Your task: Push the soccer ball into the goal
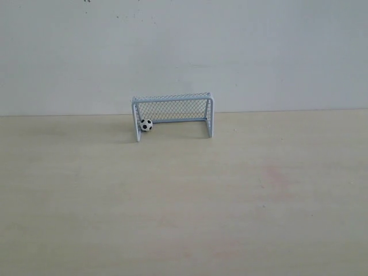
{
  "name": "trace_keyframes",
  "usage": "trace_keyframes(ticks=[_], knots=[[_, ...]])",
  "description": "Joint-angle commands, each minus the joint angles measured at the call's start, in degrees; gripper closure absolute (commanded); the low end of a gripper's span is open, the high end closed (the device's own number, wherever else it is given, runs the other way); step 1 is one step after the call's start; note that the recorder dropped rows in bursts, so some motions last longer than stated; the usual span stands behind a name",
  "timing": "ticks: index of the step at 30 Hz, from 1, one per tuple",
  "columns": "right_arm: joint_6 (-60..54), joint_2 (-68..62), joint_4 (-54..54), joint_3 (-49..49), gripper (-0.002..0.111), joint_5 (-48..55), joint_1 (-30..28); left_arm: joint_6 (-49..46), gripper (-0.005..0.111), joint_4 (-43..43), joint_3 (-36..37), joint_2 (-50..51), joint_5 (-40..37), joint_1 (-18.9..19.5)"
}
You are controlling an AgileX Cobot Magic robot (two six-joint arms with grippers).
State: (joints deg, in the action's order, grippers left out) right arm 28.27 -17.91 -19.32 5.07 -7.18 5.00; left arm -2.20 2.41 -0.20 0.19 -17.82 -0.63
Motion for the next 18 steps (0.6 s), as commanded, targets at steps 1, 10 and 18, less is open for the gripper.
trace_keyframes(ticks=[1,10,18], knots=[[0.3,0.5,-0.3,-2.5,0.108,-1.3,-0.5,-0.4,0.102,-0.1,0.2,-0.2,0.2,0.2],[-0.5,10.3,-0.4,-2.6,0.108,0.6,-0.5,-0.4,0.102,-0.1,0.2,-0.2,0.2,0.2],[-0.4,17.3,-0.3,-5.1,0.108,1.4,-0.5,-0.4,0.102,-0.1,0.2,-0.2,0.2,0.2]])
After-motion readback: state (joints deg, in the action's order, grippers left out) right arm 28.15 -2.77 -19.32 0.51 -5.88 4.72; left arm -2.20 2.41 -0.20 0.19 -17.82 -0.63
